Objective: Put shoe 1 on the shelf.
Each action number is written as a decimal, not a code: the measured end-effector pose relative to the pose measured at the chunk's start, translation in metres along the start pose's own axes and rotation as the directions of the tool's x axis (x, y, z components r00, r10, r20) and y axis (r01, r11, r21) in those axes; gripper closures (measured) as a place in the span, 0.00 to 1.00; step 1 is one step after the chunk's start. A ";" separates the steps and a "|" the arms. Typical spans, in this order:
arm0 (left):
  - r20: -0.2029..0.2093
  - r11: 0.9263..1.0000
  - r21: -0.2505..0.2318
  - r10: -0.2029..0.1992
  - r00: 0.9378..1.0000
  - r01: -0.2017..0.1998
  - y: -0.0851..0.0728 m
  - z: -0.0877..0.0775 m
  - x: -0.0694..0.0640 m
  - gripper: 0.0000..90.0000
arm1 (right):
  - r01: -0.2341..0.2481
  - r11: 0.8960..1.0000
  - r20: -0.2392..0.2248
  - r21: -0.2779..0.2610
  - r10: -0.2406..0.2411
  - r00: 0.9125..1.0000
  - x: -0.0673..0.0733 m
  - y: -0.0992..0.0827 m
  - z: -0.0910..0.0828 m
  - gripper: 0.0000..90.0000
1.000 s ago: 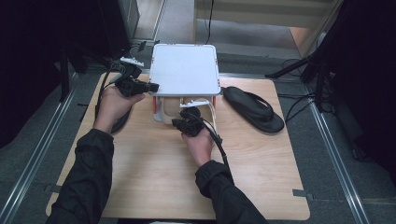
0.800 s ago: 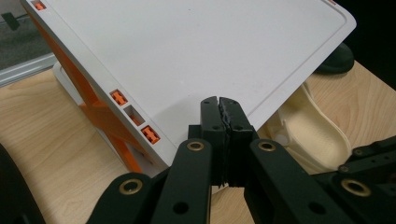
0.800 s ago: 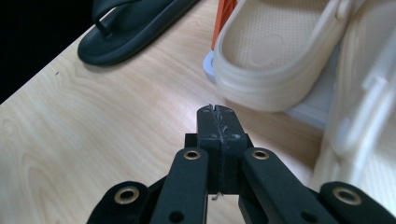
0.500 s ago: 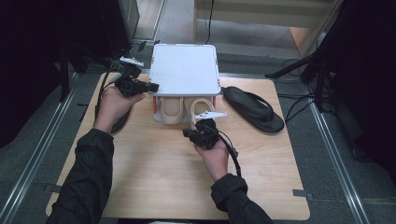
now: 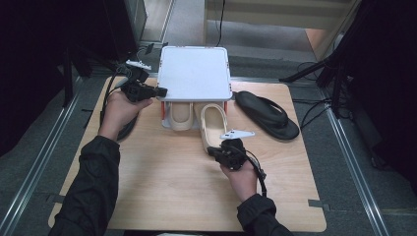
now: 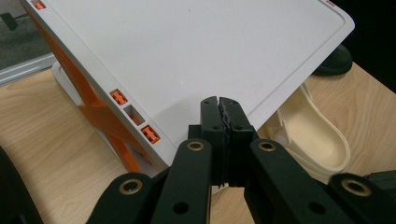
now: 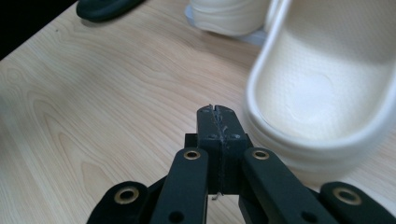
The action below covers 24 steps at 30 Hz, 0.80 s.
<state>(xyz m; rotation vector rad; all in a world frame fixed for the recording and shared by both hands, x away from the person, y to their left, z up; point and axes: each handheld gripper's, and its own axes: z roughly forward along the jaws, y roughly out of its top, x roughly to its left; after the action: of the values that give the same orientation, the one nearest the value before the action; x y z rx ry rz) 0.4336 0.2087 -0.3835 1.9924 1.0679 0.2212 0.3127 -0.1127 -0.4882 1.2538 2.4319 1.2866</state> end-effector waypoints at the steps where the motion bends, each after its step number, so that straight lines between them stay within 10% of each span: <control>1: 0.001 1.000 -0.001 -0.001 1.000 0.001 0.000 0.000 0.000 1.00 | -0.006 1.000 -0.002 -0.002 0.006 1.000 -0.002 -0.002 -0.002 1.00; 24: -0.003 1.000 -0.001 0.000 1.000 0.000 0.000 0.000 0.000 1.00 | -0.023 0.999 0.067 0.033 0.021 0.998 -0.035 -0.016 0.000 1.00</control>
<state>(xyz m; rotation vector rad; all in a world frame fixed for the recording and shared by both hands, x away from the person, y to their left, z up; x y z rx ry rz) 0.4333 0.2085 -0.3835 1.9914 1.0695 0.2241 0.3258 -0.1426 -0.5094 1.3133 2.4099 1.1938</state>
